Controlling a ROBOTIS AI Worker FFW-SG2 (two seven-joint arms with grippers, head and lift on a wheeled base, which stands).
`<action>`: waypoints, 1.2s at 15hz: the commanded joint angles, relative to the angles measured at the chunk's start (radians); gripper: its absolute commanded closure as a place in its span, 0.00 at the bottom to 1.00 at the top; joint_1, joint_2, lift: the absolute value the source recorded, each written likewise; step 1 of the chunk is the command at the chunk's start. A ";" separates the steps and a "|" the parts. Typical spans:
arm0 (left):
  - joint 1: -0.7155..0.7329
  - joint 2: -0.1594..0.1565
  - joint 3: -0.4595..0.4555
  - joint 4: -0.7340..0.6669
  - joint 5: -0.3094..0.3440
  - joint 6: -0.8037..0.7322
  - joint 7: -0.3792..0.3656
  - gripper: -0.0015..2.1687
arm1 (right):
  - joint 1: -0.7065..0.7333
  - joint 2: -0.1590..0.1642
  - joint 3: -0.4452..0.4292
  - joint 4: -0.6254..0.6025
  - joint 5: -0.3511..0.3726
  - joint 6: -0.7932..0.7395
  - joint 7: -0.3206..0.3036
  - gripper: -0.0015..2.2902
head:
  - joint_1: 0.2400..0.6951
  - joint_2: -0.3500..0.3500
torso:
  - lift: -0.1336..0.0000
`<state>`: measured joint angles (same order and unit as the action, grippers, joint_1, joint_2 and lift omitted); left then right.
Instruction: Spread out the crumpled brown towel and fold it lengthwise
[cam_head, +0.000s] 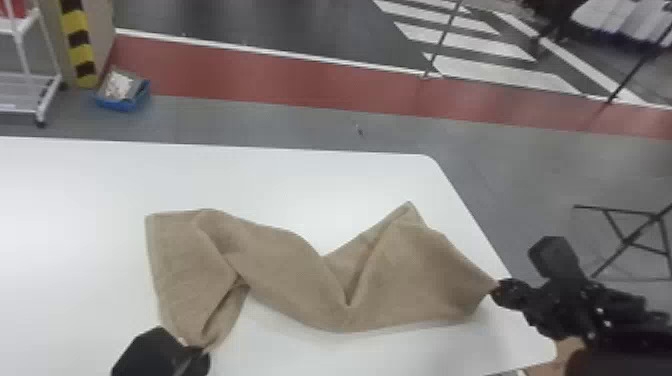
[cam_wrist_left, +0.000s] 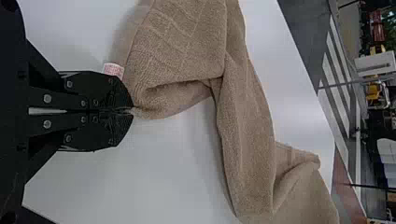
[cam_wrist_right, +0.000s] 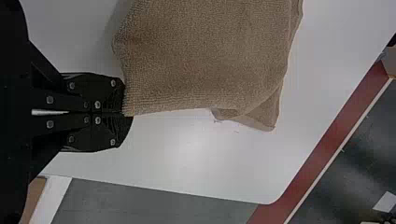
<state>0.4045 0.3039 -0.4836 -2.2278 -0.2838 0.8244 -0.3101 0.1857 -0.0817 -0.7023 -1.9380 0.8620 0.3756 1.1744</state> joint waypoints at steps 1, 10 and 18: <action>0.010 0.001 0.030 -0.016 0.008 0.000 -0.004 0.67 | 0.001 0.002 -0.013 -0.021 -0.021 0.004 0.001 0.56 | 1.00 0.00 | 0.07; 0.027 0.001 0.352 -0.329 0.098 0.249 -0.089 0.67 | -0.046 -0.010 0.007 -0.323 -0.279 0.474 -0.009 0.51 | 1.00 0.00 | 0.07; -0.116 -0.052 0.613 -0.334 0.206 0.374 -0.185 0.67 | -0.189 -0.130 0.073 -0.242 -0.258 1.041 -0.056 0.51 | 1.00 0.00 | 0.07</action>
<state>0.2984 0.2664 0.0982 -2.5709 -0.0913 1.1913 -0.4908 0.0073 -0.1931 -0.6423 -2.2139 0.5910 1.3356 1.1204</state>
